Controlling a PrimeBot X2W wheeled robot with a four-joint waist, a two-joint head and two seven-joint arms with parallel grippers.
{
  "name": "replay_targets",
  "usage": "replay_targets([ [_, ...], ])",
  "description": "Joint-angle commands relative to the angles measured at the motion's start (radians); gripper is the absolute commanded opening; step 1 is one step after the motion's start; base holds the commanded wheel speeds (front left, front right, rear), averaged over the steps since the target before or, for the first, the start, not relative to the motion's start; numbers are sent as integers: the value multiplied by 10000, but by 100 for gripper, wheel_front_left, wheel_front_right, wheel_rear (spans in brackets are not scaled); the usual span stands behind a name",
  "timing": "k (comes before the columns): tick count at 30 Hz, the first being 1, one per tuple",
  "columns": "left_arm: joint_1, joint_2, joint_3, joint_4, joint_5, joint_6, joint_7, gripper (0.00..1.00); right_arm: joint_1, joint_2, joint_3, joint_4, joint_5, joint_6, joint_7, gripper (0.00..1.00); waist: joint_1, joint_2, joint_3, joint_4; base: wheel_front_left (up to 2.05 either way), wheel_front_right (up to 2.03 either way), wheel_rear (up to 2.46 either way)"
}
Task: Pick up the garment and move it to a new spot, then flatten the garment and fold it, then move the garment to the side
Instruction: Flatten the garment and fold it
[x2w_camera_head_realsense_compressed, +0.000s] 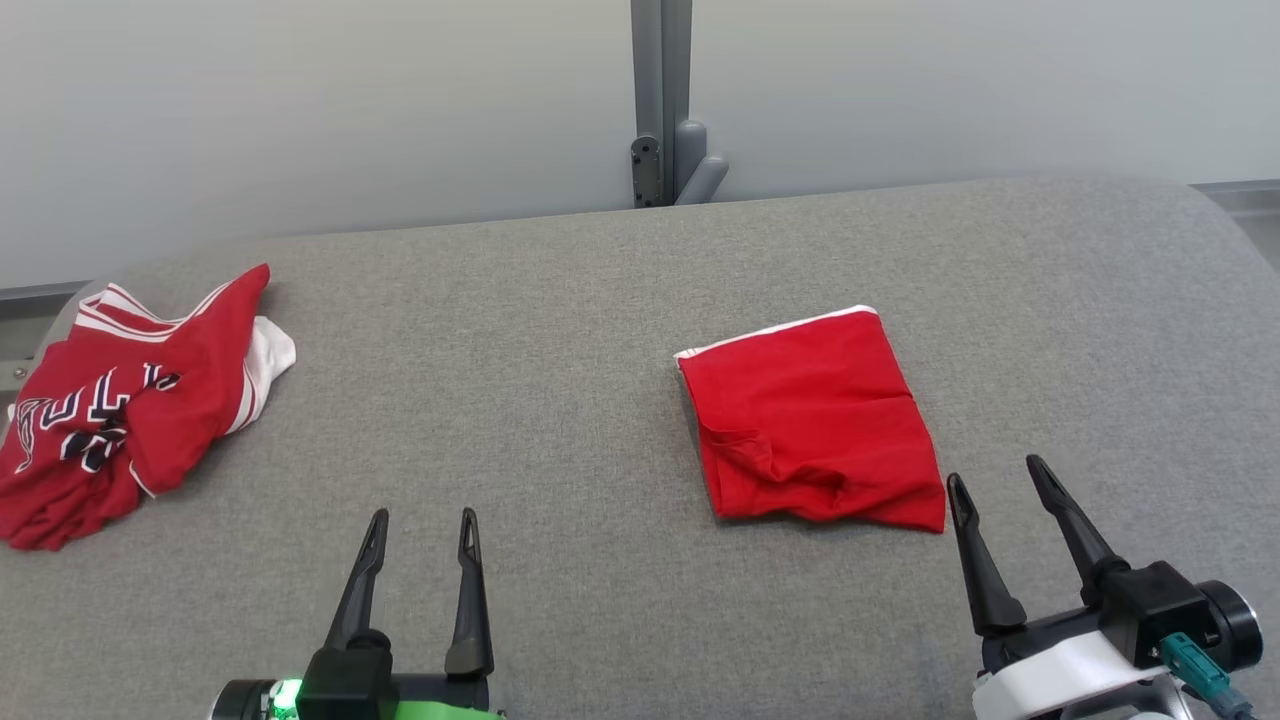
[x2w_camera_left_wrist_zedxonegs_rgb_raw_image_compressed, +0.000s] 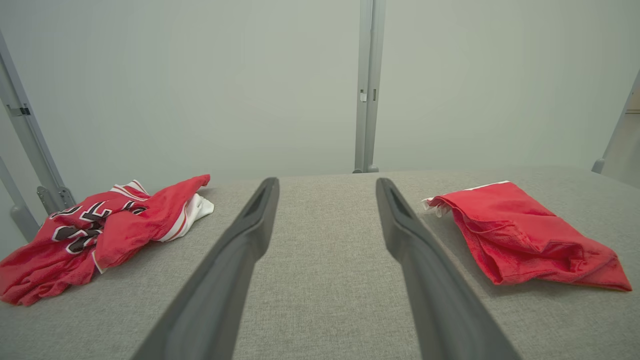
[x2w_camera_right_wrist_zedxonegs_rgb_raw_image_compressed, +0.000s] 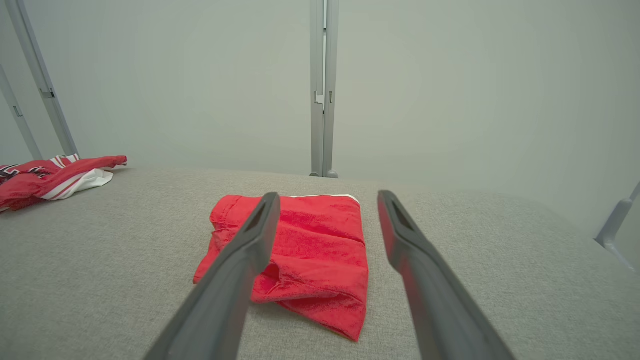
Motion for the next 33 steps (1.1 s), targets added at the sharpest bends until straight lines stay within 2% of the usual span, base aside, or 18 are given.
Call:
replay_targets([
  [1, 169, 20, 7, -72, 103, 83, 0, 100, 152, 22, -16, -57, -101, -7, -43, 100, 0, -1, -52, 66, 0, 0, 0],
  [10, 202, 18, -50, -106, 360, -5, 0, 100, 176, 46, 236, 178, 21, -7, -42, 100, 0, -1, 28, 249, 0, 0, 0],
  [11, 147, 20, -56, -108, 383, -14, 0, 100, 24, -13, 311, 259, -17, -7, -43, 84, 0, -1, 73, 280, 0, 0, 0],
  [12, 97, 20, -74, -107, 395, -51, 0, 100, -139, -32, 362, 356, -33, -7, -43, 56, 0, -1, 113, 316, 0, 0, 0],
  [13, 49, 20, -102, -103, 401, -87, 0, 100, -300, -53, 436, 481, -37, -7, -43, 41, 0, -1, 154, 366, 0, 0, 0],
  [14, 2, 18, -126, -95, 417, -98, 0, 100, -435, -94, 547, 668, -52, -7, -41, 16, 0, -1, 191, 422, 0, 0, 0],
  [15, -43, 20, -149, -87, 410, -110, 0, 100, -618, -145, 635, 859, -95, -7, -38, 0, 0, -1, 227, 486, 0, 0, 0],
  [20, -195, 20, -319, -15, 285, -172, 0, 100, -1625, -285, 855, 2616, -250, -8, -38, 0, 0, -1, 397, 886, 0, 0, 0],
  [27, -493, 20, -562, 31, 140, -259, 1, 100, -3683, -153, 1128, 5244, -161, -8, -39, 0, 0, -1, 970, 1428, 0, 0, 0],
  [29, -519, 18, -599, 51, 109, -278, 1, 100, -3872, -135, 1159, 5589, -226, -8, -37, 0, 0, -1, 1028, 1478, 0, 0, 0],
  [33, -761, 20, -748, 171, 31, -371, 1, 100, -4689, -142, 1693, 6984, -277, -8, -39, 0, 0, -1, 1230, 1764, 0, 0, 0],
])
